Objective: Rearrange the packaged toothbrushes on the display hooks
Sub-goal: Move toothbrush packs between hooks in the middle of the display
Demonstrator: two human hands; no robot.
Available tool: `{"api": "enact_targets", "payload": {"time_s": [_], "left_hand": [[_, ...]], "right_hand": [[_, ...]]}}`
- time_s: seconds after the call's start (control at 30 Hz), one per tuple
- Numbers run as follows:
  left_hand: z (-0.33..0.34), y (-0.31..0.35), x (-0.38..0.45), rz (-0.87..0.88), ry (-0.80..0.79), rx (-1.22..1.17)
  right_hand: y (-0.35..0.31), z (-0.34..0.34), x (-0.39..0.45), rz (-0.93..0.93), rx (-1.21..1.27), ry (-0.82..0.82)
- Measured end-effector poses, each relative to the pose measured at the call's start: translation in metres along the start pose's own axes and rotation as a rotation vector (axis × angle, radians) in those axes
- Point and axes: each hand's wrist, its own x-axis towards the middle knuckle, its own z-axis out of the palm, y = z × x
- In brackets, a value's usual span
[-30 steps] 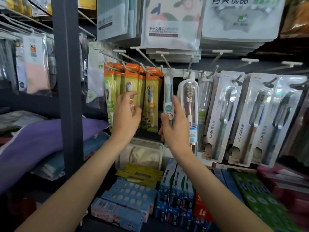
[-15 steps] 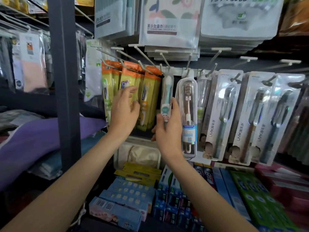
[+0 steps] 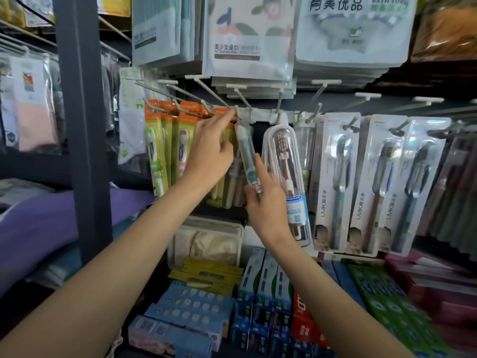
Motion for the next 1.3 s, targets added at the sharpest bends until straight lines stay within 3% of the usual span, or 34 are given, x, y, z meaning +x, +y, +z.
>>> {"api": "enact_targets", "payload": {"time_s": [0.23, 0.47, 0.6, 0.7, 0.8, 0.93, 1.07, 1.13, 1.23, 1.3], "left_hand": [[0.000, -0.009, -0.003, 0.034, -0.032, 0.021], [-0.005, -0.025, -0.017, -0.088, 0.018, -0.023], [-0.010, -0.029, -0.032, -0.120, 0.031, -0.021], [-0.010, -0.031, -0.049, -0.102, 0.046, -0.006], [-0.004, -0.027, -0.061, -0.072, 0.038, -0.012], [0.015, -0.006, -0.063, -0.030, 0.054, -0.055], [0.041, 0.030, -0.064, 0.042, 0.025, -0.072], [0.052, 0.043, -0.063, 0.048, 0.065, -0.071], [0.067, 0.060, -0.063, 0.208, 0.174, 0.038], [0.078, 0.072, -0.063, 0.260, 0.148, 0.024]], "right_hand": [[-0.012, 0.026, 0.002, 0.078, 0.069, 0.041], [-0.004, 0.054, 0.028, 0.238, 0.049, -0.009], [-0.005, 0.037, -0.005, 0.083, 0.049, -0.116], [-0.010, 0.008, -0.039, -0.137, 0.022, -0.167], [-0.007, -0.027, -0.052, -0.279, 0.025, -0.095], [0.018, -0.065, -0.049, -0.304, -0.128, 0.049], [0.056, -0.103, -0.047, -0.234, -0.319, 0.215], [0.070, -0.124, -0.049, -0.185, -0.332, 0.304], [0.085, -0.152, -0.050, -0.109, -0.333, 0.413], [0.095, -0.167, -0.048, -0.027, -0.310, 0.458]]}}
